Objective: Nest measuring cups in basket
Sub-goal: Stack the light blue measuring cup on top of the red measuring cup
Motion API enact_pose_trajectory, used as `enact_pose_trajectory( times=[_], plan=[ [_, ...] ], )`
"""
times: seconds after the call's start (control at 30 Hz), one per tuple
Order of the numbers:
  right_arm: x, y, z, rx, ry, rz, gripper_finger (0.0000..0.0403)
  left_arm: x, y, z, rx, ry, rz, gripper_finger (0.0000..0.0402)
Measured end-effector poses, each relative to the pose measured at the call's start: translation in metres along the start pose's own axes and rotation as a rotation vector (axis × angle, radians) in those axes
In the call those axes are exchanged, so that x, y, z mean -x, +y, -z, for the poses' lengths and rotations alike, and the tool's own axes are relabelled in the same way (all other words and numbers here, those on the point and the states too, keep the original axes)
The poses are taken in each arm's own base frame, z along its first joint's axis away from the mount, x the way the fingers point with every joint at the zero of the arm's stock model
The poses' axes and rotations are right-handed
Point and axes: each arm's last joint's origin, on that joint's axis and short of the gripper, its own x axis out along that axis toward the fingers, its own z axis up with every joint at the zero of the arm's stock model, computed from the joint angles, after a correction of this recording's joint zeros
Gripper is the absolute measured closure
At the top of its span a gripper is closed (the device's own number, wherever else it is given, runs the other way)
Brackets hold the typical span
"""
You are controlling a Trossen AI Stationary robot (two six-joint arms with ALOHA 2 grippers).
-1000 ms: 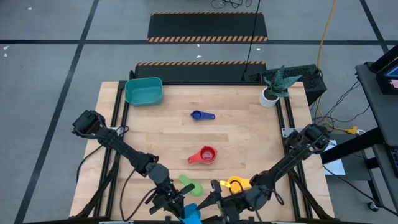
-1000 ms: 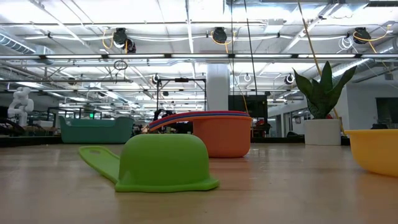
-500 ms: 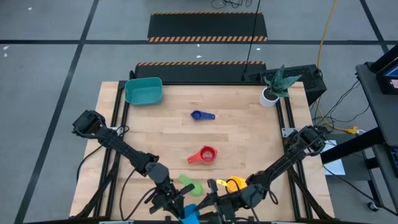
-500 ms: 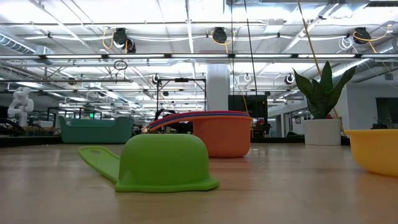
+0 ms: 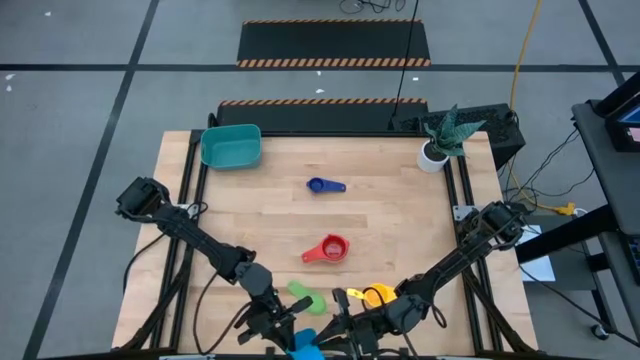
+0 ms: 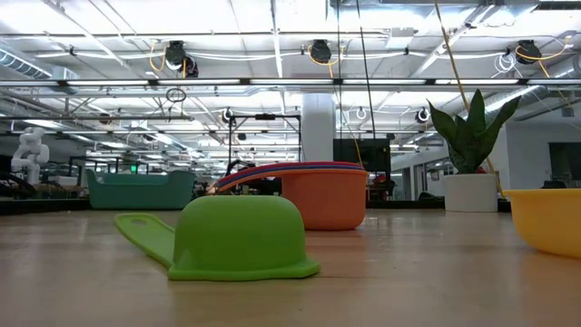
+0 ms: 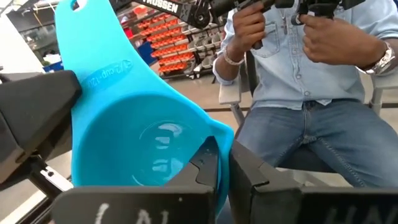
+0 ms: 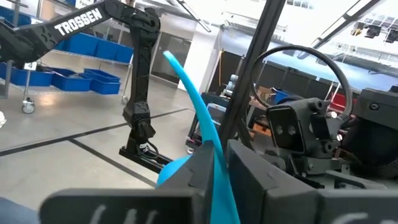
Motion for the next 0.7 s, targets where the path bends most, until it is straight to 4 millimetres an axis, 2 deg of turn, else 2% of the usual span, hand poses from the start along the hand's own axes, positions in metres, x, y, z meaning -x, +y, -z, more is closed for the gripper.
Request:
enact_pose_trajectory(
  times=[0.1,0.2,0.3,0.47,0.7],
  plan=[
    [0.0,-0.001,0.002,0.005,0.016,-0.004,0.0394,0.0,0.0,0.0,0.01,0.001,0.003,0.0393],
    [0.0,-0.001,0.002,0.003,0.021,0.001,0.0397,0.0,0.0,0.0,0.032,0.002,0.003,0.0378],
    [-0.001,-0.002,0.002,-0.004,0.025,0.008,0.0399,0.0,0.0,0.0,0.126,-0.001,0.0,0.0349],
    [0.006,0.001,-0.01,0.014,0.044,0.024,0.0401,0.003,0.002,-0.006,0.342,0.016,-0.09,0.0294],
    [0.021,0.01,-0.033,0.057,0.09,0.058,0.0402,0.008,0.001,-0.015,0.325,0.104,-0.294,0.0207]
  ],
)
